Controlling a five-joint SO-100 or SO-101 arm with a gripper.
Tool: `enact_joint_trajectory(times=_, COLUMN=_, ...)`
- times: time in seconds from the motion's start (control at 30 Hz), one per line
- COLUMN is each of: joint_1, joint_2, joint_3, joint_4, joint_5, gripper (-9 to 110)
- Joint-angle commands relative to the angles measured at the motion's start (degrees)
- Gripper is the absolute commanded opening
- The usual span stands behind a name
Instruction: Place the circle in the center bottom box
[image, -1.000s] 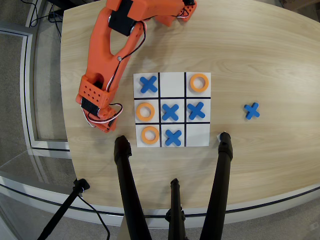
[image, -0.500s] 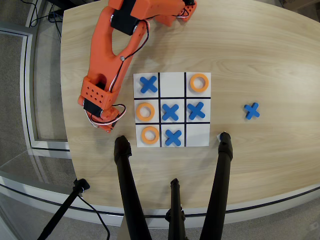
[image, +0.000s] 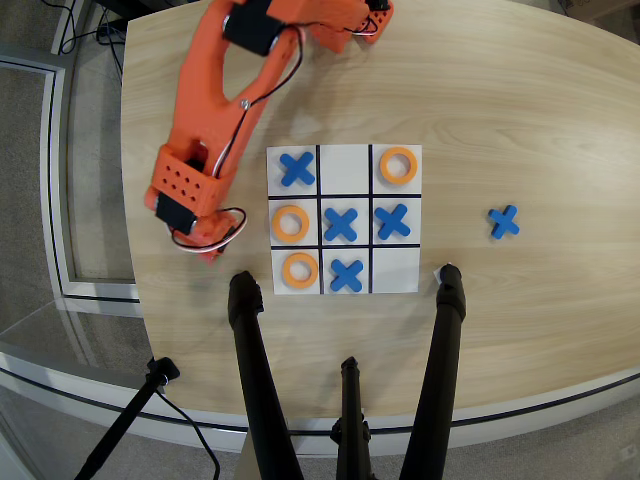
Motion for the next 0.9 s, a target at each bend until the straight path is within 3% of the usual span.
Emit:
enact_joint_trajectory(times=0.0, joint_1=-3.2, joint_2=12.2, joint_3=-3.0, joint_4=7.2, joint_5=1.4, gripper=0)
enact_joint_trajectory(times=0.13, joint_1=-7.6, joint_2=25.0, joint_3=1.5, joint_4=14.9, joint_5=1.6, gripper=0)
enact_joint_trajectory(times=0.3, joint_1=-14.9, joint_2=43.4, joint_3=19.0, joint_4=18.4, joint_5=1.6, gripper=0)
enact_joint_trajectory(times=0.57, joint_1=-27.1, joint_2=67.0, joint_3=51.2, joint_4=16.3, joint_5=1.1, gripper=0)
enact_joint_trajectory(times=0.87, joint_1=-35.8, joint_2=74.6, joint_3=69.2, joint_4=9.1, joint_5=2.6, gripper=0)
